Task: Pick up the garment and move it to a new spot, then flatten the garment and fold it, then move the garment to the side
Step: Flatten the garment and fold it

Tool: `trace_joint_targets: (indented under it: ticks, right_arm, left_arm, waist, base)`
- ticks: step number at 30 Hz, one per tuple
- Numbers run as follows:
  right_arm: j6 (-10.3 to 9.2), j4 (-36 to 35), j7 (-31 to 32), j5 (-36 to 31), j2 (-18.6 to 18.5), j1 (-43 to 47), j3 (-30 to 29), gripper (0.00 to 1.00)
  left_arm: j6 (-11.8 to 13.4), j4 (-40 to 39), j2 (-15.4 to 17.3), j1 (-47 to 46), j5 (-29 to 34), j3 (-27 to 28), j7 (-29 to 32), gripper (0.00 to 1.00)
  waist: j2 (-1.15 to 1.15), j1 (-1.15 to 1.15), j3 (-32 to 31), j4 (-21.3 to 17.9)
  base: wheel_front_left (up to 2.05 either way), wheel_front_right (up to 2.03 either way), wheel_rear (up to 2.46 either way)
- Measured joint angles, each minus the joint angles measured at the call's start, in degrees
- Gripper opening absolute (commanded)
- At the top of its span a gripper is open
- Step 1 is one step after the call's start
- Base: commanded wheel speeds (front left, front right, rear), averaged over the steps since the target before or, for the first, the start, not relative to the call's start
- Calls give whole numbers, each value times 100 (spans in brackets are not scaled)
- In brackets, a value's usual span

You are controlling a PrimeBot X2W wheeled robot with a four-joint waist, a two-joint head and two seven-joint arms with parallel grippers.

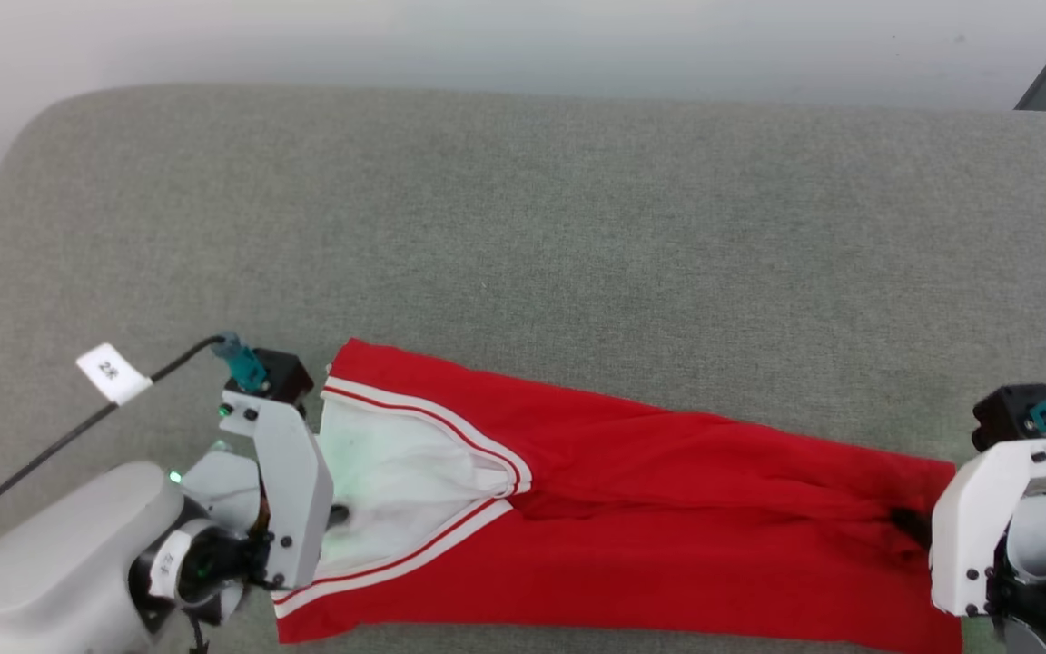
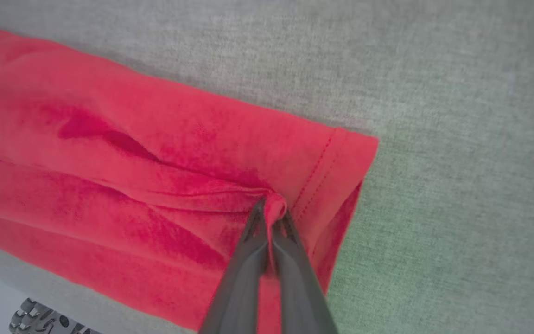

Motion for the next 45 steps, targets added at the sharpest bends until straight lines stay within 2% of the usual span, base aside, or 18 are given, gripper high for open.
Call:
trace_joint_targets:
  ticks: [1, 2, 4, 12, 20, 24, 30, 37, 38, 39, 40, 45]
  right_arm:
    - [0, 22, -48, 5, 1, -40, 25, 100]
    - [0, 48, -52, 9, -8, -76, 49, 100]
    - [0, 41, -49, 80, -31, -120, 88, 100]
    - [0, -301, 198, 278, -68, 108, -181, 100]
    - [0, -230, 459, 280, 12, 462, -869, 100]
    - [0, 2, 487, 311, 49, 499, -1083, 100]
    - [0, 608, 388, 345, 44, 446, -1109, 100]
    - [0, 1505, 133, 404, -90, 79, -932, 100]
    - [0, 1606, 133, 377, -154, 51, -846, 91]
    - [0, 1679, 127, 370, -209, 9, -756, 38]
    - [0, 1777, 112, 409, -236, -23, -754, 0]
    - [-1, 2105, 18, 548, -336, -116, -684, 0]
  left_arm:
    - [-56, 96, -34, -6, 12, 22, -71, 25]
    - [-107, 159, -60, -14, 21, 45, -131, 38]
    - [-200, 246, -67, -43, 85, 63, -256, 100]
    - [-209, -79, 42, 125, 182, 231, -881, 100]
    - [-96, -569, 298, 798, 576, 515, -2480, 100]
    - [11, -634, 327, 1221, 701, 714, -3418, 100]
    - [134, -609, 344, 1740, 817, 987, -4567, 100]
    - [290, -435, 230, 2222, 884, 1371, -5394, 100]
    - [288, -410, 187, 2281, 915, 1412, -5425, 100]
    - [275, -369, 133, 2357, 932, 1492, -5460, 100]
    - [252, -336, 74, 2437, 929, 1583, -5467, 100]
    - [145, -137, -259, 2799, 1247, 2195, -5497, 100]
  waist:
    - [0, 0, -12, -3]
    - [0, 0, -28, -5]
    - [0, 0, -77, -2]
    - [0, 0, -389, 46]
    - [0, 0, -629, 189]
    - [0, 0, -656, 317]
    - [0, 0, -658, 544]
    - [0, 0, -642, 816]
    - [0, 0, -641, 851]
    - [0, 0, -641, 887]
    - [0, 0, -643, 921]
    - [0, 0, -696, 1048]
  base:
    - [0, 0, 0]
    - [0, 0, 0]
    - [0, 0, 0]
    - [0, 0, 0]
    - [0, 0, 0]
    - [0, 0, 0]
    - [0, 0, 0]
    - [0, 0, 0]
    - [0, 0, 0]
    - [0, 0, 0]
    - [0, 0, 0]
    - [0, 0, 0]
